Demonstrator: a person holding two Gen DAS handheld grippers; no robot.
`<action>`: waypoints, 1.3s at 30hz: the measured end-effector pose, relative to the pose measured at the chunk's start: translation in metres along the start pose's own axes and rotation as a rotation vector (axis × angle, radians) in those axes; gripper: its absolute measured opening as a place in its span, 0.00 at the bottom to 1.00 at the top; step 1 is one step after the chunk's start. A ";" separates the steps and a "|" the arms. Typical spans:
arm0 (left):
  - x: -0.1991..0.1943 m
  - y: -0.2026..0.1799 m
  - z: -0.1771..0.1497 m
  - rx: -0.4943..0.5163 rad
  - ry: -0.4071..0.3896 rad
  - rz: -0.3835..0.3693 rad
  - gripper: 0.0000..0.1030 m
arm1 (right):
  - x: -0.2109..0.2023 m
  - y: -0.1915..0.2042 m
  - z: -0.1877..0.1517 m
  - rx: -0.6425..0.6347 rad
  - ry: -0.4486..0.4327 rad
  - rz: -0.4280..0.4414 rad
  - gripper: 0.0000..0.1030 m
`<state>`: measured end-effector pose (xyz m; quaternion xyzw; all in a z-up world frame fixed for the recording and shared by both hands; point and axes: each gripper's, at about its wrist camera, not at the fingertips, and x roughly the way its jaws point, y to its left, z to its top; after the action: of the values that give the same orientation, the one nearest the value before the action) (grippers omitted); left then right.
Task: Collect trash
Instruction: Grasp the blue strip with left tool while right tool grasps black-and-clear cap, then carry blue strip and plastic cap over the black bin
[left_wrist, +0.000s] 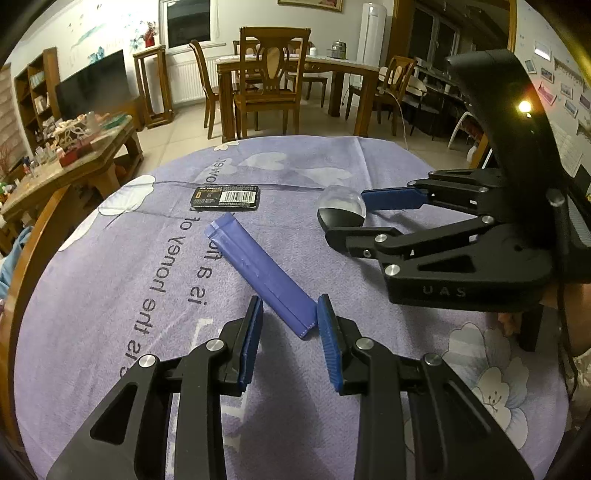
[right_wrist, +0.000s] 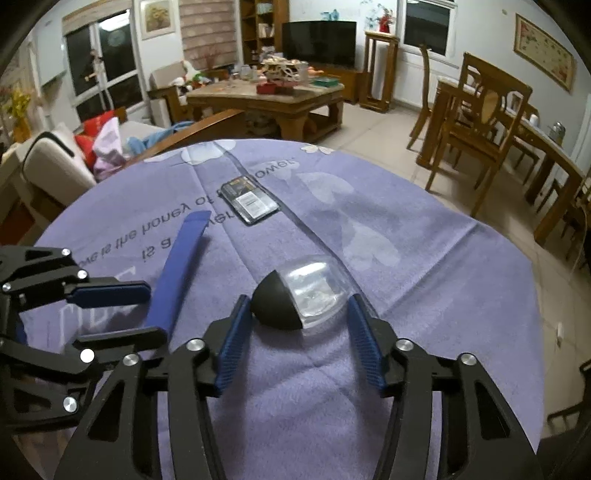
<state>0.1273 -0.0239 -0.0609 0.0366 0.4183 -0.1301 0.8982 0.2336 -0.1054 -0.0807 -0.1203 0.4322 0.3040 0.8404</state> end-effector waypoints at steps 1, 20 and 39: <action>0.000 0.002 0.000 -0.007 -0.001 -0.004 0.27 | -0.001 0.000 0.000 0.000 0.000 0.000 0.51; -0.003 0.035 0.000 -0.119 -0.028 -0.048 0.11 | -0.074 -0.020 -0.042 0.234 -0.121 0.115 0.09; 0.023 0.047 0.032 -0.147 0.018 -0.012 0.31 | -0.027 -0.002 -0.018 0.184 -0.001 0.020 0.59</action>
<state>0.1774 0.0111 -0.0596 -0.0311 0.4350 -0.1041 0.8938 0.2116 -0.1264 -0.0703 -0.0381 0.4591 0.2716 0.8450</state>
